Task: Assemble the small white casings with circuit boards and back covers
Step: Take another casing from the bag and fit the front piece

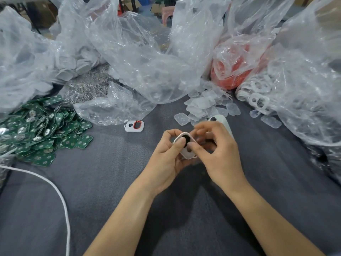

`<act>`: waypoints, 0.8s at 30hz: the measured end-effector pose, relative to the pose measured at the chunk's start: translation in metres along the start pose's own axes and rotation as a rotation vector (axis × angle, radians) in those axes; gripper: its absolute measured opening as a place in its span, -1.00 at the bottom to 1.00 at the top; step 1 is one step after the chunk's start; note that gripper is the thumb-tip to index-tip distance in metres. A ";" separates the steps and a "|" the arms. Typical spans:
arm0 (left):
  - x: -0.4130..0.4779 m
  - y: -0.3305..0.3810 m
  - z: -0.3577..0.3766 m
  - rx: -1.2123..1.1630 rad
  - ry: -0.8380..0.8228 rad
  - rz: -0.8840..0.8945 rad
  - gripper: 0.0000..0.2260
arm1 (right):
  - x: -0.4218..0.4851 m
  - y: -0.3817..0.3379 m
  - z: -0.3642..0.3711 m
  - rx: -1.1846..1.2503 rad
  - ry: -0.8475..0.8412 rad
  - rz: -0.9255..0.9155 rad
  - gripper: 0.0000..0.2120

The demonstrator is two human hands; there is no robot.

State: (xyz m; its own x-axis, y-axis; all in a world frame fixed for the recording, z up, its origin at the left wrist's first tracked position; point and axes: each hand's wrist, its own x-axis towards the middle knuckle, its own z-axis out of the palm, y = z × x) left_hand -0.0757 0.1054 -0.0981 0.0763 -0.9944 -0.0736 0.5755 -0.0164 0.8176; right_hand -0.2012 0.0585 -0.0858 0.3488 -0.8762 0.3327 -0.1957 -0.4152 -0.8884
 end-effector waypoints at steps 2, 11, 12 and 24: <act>0.000 0.000 0.000 0.013 0.006 0.004 -0.85 | 0.001 -0.001 -0.003 0.158 -0.056 0.144 -0.61; 0.002 -0.003 -0.004 0.471 0.114 0.219 -0.82 | 0.004 0.003 -0.005 0.390 -0.119 0.362 -0.62; 0.002 -0.003 -0.004 0.479 0.131 0.229 -0.81 | 0.004 0.004 -0.006 0.383 -0.121 0.353 -0.63; -0.002 0.002 -0.001 0.356 0.047 0.196 -0.76 | 0.005 0.002 -0.007 0.515 -0.029 0.351 -0.78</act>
State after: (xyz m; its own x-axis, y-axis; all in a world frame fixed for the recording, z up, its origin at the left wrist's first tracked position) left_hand -0.0738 0.1079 -0.0971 0.1984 -0.9766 0.0836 0.2291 0.1291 0.9648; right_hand -0.2065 0.0519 -0.0834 0.3700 -0.9290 -0.0095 0.1612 0.0743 -0.9841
